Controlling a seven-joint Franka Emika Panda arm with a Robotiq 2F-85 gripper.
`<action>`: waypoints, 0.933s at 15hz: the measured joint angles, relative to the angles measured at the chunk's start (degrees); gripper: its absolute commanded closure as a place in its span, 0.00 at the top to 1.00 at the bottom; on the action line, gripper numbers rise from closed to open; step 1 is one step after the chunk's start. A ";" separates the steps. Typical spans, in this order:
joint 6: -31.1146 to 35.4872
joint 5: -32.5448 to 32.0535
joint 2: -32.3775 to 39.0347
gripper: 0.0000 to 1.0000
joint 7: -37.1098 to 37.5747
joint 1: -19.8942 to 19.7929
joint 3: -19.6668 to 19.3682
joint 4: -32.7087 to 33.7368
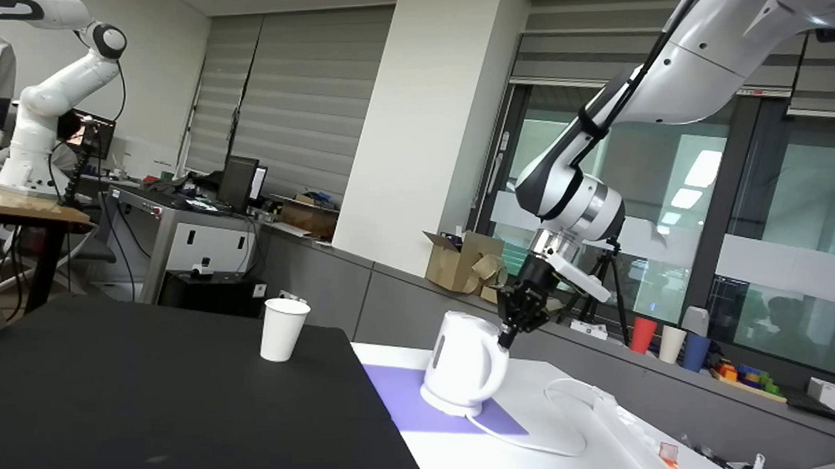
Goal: Flip the switch on the electric kettle.
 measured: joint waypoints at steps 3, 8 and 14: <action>-0.50 0.49 0.09 0.00 -0.28 -0.45 0.09 0.00; -0.42 2.91 0.00 0.00 -2.55 -1.12 0.86 0.00; 0.52 4.75 -5.35 0.00 -4.96 -0.76 2.61 -1.44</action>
